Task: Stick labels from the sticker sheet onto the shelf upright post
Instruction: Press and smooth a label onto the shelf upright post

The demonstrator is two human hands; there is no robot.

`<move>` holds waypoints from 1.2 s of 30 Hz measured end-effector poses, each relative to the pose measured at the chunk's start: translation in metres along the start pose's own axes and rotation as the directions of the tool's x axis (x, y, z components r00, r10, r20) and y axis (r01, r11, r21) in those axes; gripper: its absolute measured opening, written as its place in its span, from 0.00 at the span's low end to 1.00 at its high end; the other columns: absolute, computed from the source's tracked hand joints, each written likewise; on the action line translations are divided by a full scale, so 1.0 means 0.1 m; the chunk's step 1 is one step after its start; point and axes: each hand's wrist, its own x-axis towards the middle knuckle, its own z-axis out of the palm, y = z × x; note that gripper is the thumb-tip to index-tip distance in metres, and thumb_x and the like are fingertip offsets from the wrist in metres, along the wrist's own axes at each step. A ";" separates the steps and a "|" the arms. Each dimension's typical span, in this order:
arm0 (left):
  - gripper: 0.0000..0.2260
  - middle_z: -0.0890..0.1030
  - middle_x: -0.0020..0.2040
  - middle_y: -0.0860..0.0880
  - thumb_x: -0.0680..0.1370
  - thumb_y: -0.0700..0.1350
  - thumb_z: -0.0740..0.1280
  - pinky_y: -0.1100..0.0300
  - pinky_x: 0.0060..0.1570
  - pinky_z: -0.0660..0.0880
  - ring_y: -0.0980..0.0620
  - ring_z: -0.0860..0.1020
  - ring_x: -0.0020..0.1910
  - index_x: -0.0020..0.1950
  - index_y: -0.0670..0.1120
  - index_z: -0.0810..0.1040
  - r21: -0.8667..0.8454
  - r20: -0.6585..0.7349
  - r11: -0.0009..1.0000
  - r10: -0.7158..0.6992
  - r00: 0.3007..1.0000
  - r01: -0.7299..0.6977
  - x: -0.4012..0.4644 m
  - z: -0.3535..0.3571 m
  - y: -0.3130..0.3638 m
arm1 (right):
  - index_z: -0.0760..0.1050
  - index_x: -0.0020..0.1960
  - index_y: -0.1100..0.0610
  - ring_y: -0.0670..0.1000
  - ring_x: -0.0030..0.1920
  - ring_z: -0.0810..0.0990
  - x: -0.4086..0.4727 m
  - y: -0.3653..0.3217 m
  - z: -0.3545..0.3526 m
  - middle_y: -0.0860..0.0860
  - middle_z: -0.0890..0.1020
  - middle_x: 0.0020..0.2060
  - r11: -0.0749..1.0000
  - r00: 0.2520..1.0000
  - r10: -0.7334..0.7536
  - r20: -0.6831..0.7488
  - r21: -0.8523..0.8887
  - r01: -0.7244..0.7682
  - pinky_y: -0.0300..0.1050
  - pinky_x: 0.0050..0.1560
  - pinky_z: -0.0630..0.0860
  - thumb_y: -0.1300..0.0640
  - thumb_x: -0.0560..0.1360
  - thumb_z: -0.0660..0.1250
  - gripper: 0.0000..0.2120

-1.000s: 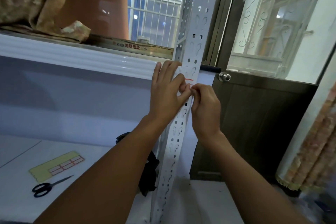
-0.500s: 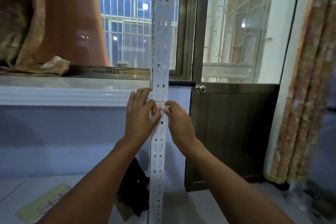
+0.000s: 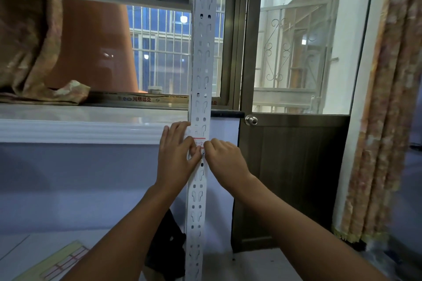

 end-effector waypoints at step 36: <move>0.09 0.75 0.69 0.46 0.72 0.45 0.74 0.45 0.79 0.55 0.46 0.68 0.73 0.37 0.47 0.75 0.036 0.010 0.999 -0.017 1.000 0.017 -0.01 0.04 0.01 | 0.78 0.47 0.63 0.56 0.35 0.82 0.25 0.23 -0.20 0.59 0.82 0.39 0.924 0.914 -0.364 0.177 -0.055 0.378 0.52 0.38 0.81 0.63 0.69 0.78 0.12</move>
